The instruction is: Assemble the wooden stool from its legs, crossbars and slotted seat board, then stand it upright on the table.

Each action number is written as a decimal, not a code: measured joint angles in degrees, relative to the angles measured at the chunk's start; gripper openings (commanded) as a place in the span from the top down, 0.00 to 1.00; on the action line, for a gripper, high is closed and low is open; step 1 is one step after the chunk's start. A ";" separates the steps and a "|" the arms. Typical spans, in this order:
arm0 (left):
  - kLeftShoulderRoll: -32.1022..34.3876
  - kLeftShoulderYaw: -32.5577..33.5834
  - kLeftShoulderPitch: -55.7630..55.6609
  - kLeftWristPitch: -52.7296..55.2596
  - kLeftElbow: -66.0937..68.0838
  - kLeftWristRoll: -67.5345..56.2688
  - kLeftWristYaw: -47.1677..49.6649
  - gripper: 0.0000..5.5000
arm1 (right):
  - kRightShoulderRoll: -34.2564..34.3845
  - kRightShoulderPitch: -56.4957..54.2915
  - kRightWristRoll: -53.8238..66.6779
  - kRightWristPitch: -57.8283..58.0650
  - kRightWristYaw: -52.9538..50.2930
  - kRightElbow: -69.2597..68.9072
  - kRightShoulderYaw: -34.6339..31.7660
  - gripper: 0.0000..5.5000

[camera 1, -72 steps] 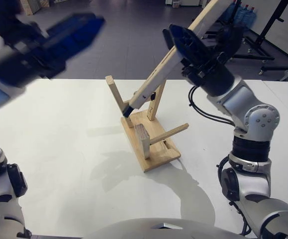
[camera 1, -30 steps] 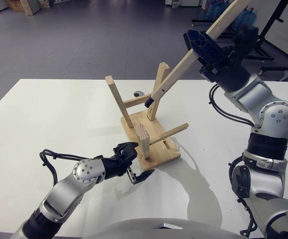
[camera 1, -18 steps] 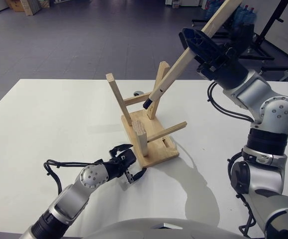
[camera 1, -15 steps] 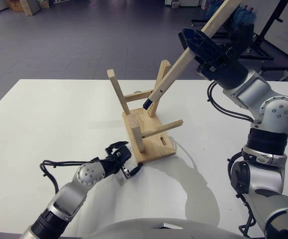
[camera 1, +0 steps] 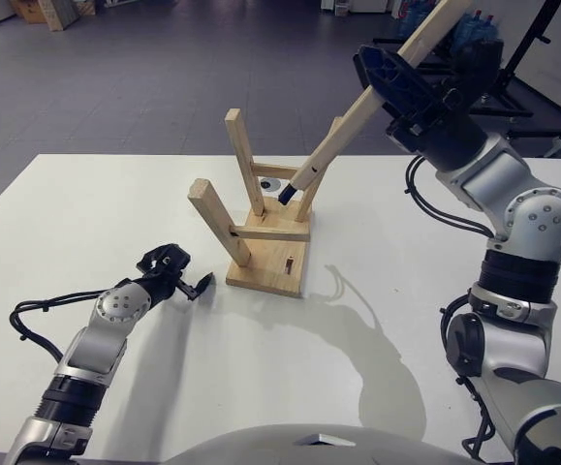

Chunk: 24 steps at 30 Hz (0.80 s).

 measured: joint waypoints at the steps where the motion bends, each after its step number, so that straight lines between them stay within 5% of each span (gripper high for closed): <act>1: -0.10 2.96 -0.96 2.35 -0.69 -3.48 -1.14 0.02 | -0.81 0.20 0.01 0.02 0.01 -0.18 -0.88 0.63; 8: -5.54 19.13 -15.64 17.24 -5.08 -21.29 4.85 0.02 | -9.39 15.83 -8.65 -4.17 10.68 -11.24 -4.92 0.63; 17: -5.38 18.61 -13.61 16.33 -2.71 -18.92 5.29 0.02 | -5.47 30.09 -29.45 -18.37 21.13 -12.01 6.25 0.63; 24: -5.20 18.60 -13.12 14.56 -0.24 -17.70 3.66 0.02 | 0.14 30.45 -31.54 -25.98 25.46 -2.00 5.53 0.63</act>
